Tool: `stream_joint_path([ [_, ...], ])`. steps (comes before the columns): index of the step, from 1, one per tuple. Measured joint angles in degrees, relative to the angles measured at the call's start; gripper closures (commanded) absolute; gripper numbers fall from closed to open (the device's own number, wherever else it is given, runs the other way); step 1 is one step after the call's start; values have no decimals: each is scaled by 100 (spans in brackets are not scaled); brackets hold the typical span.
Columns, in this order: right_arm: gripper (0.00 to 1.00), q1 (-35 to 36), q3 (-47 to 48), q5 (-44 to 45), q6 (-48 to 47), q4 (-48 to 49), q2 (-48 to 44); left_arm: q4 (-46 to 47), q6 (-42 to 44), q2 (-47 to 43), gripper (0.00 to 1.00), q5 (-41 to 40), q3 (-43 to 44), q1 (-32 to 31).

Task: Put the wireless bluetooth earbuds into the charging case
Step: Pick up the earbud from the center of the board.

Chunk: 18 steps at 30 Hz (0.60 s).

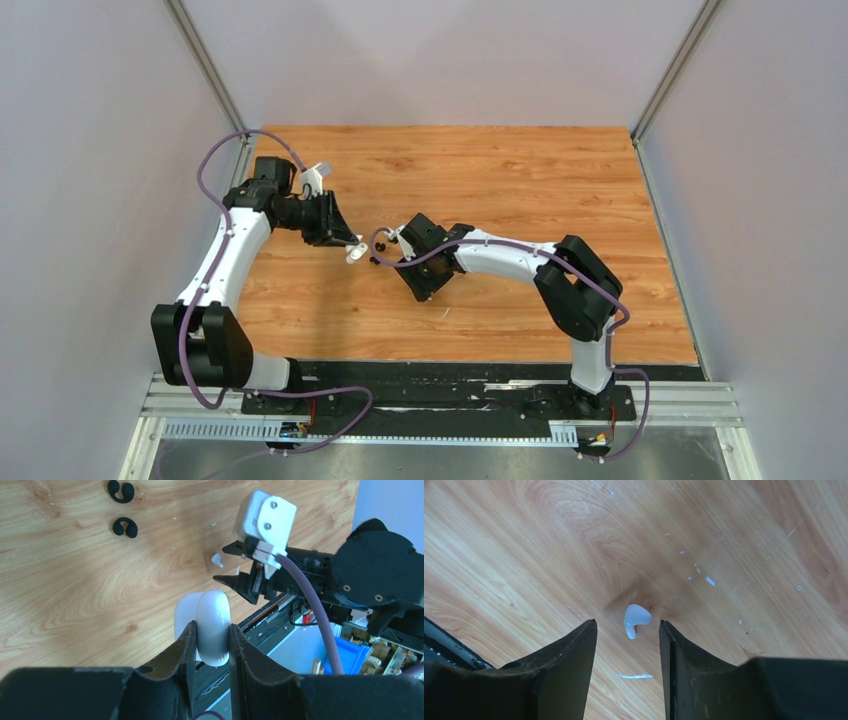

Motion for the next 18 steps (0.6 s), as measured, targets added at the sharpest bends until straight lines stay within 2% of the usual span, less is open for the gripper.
stream_joint_path([
  [18, 63, -13, 271, 212, 232, -111, 374, 55, -63, -197, 100, 87, -170, 0],
])
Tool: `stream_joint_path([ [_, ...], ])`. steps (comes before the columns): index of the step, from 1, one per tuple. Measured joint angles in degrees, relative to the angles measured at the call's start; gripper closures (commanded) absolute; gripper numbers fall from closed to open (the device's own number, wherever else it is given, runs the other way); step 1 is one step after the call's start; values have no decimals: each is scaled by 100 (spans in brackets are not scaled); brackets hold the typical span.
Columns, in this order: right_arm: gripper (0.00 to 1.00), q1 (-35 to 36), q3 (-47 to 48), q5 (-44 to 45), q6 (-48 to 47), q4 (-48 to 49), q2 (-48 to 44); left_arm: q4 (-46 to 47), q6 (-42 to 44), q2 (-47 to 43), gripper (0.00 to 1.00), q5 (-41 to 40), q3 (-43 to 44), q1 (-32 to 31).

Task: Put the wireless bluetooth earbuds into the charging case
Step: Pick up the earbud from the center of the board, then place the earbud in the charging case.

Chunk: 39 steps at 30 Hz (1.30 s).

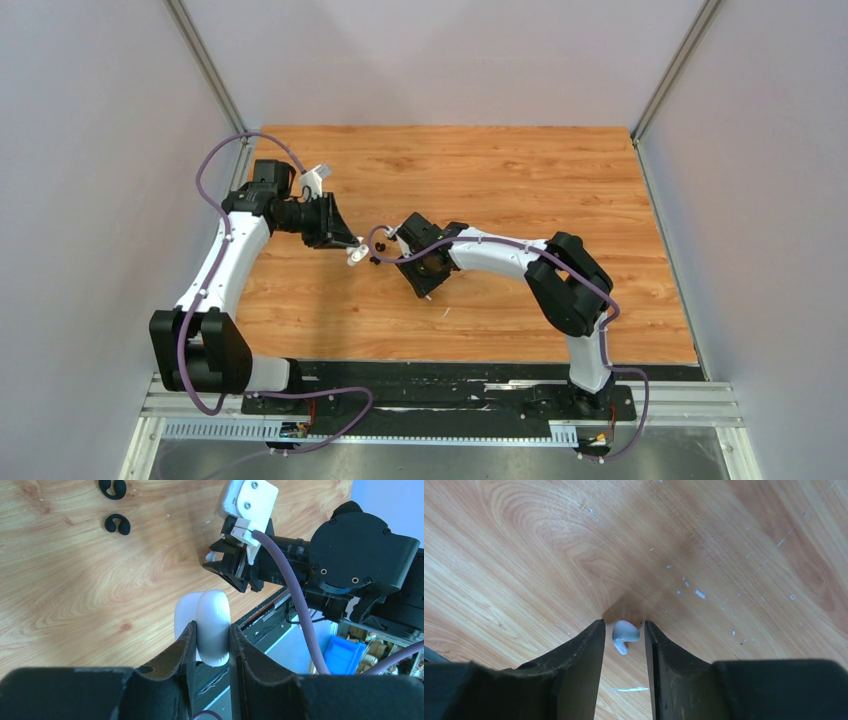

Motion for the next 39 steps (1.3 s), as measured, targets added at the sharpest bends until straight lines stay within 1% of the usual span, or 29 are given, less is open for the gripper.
stream_joint_path([
  [2, 64, 0, 0, 22, 9, -2, 2, 9, -13, 0, 100, 31, 0, 0],
  [4, 69, 0, 0, 46, 15, -2, 2, 13, -20, 2, 100, 66, 0, 0],
  [5, 73, 0, 0, 66, 13, -4, 2, 13, -20, 2, 100, 72, 0, 0],
  [9, 99, 0, 0, 85, -33, 13, 2, 15, -22, 7, 100, 109, 0, 0],
  [10, 100, 0, 0, 92, -61, 31, 2, 15, -22, 11, 100, 114, 0, 0],
  [13, 100, -15, 0, 57, -195, 50, -7, 15, -17, 44, 100, 131, 0, 0],
  [16, 100, -129, 0, -264, -485, 50, -61, 28, 9, 120, 100, 232, 0, 0],
  [19, 100, -409, -4, -1019, -1029, 42, -358, 66, 61, 289, 100, 428, 2, -4],
  [23, 100, -1014, -13, -2498, -2017, 79, -1342, 35, 264, 678, 100, 660, 146, -151],
  [25, 100, -1342, -13, -3209, -2723, 177, -2061, 17, 415, 905, 100, 817, 378, -350],
  [27, 100, -1552, -13, -3707, -3392, 326, -2699, 17, 557, 1075, 100, 1034, 599, -584],
  [30, 100, -1556, -7, -4406, -4288, 474, -3368, 2, 863, 1325, 100, 1578, 1001, -979],
  [33, 100, -1482, -13, -5084, -4953, 511, -3589, -111, 1268, 1565, 100, 2059, 1432, -1281],
  [39, 100, -1484, -249, -6218, -5827, 474, -3471, -518, 2085, 1836, 100, 2656, 2092, -1576],
])
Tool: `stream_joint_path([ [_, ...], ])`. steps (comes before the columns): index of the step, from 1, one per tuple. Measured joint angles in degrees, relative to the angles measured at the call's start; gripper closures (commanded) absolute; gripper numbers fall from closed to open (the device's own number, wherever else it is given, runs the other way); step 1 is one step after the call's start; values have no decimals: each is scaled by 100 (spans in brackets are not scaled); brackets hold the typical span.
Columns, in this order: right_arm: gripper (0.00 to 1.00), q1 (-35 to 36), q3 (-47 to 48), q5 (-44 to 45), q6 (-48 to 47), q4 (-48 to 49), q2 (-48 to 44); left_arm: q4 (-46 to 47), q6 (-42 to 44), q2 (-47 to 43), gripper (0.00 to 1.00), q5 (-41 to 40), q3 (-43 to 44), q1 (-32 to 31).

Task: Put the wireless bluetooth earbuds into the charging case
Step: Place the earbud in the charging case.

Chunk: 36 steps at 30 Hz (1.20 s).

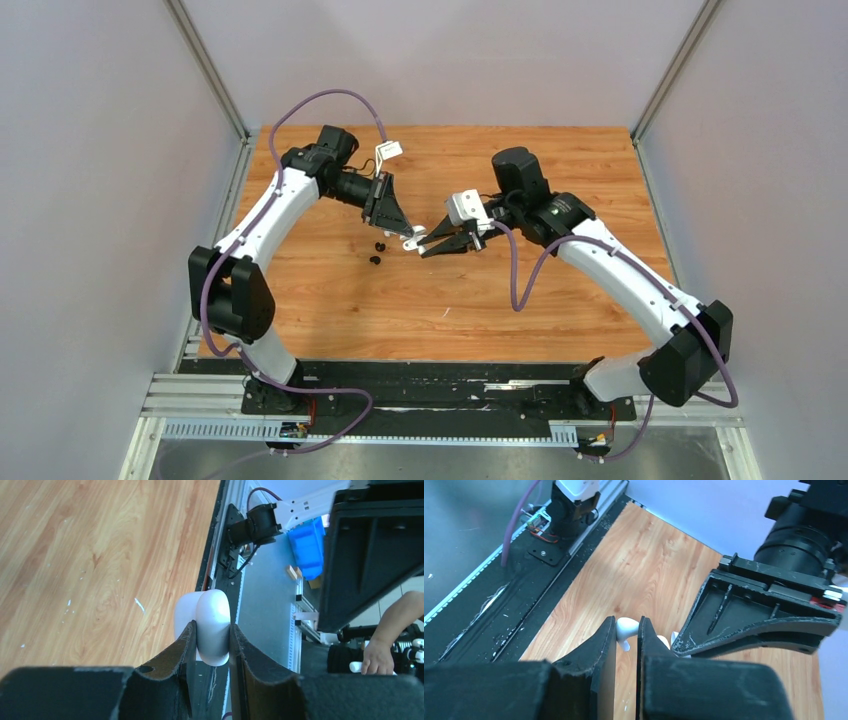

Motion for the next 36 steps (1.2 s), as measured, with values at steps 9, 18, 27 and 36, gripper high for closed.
stream_joint_path([
  [9, 100, -127, 42, -809, -133, 7, 455, -505, 927, -61, 100, 168, 83, -105],
  [18, 100, -317, 46, -1517, -389, 7, 564, -896, 1508, -358, 100, 361, 0, -404],
  [27, 100, -328, 44, -1604, -929, -31, 601, -1541, 2039, -363, 100, 437, 15, -450],
  [36, 100, -315, 42, -1580, -1462, -387, 601, -1958, 2205, -199, 100, 527, 129, -450],
])
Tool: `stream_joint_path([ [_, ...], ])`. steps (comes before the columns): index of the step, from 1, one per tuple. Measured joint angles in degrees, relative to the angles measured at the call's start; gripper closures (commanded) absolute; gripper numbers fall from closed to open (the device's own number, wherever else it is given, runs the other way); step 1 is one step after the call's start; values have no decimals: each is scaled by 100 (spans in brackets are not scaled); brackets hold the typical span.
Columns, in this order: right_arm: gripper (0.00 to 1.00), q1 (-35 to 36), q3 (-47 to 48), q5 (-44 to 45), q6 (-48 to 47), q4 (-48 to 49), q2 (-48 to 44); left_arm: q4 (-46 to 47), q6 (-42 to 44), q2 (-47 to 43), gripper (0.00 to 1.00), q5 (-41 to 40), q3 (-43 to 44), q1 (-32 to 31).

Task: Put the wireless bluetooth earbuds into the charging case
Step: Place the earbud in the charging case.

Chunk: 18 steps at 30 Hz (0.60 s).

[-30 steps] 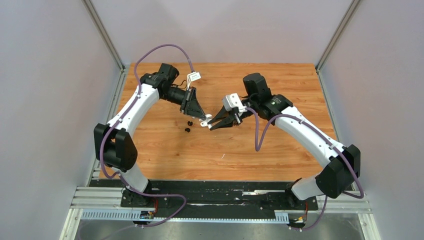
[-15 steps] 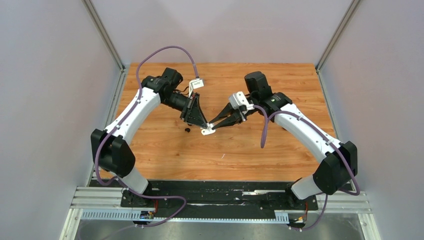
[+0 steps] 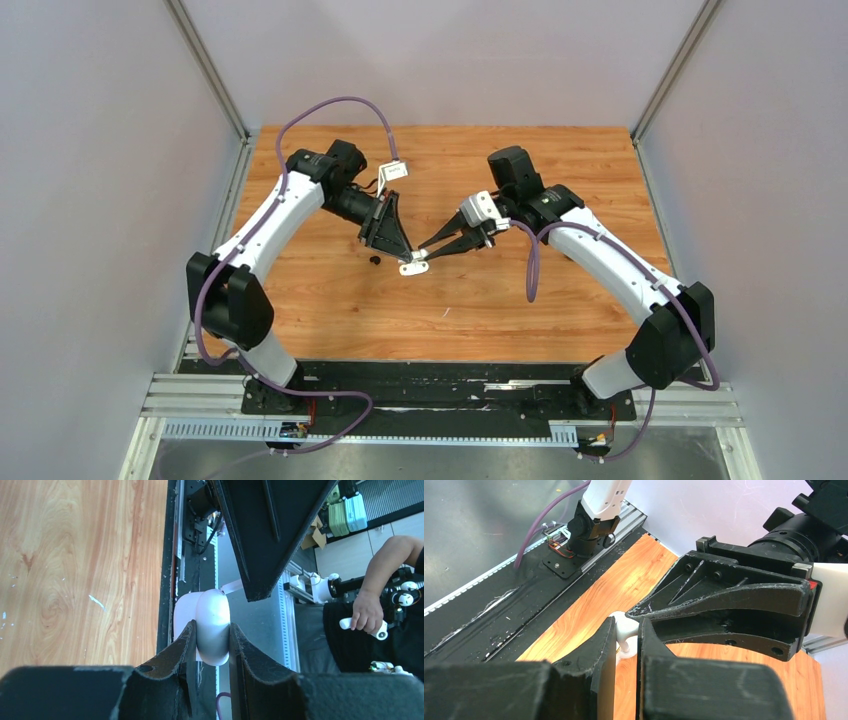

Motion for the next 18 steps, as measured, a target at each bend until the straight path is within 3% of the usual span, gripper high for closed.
stream_joint_path([
  [18, 100, 92, -9, 48, -404, -387, 0, 299, -688, 269, 100, 297, 0, 0],
])
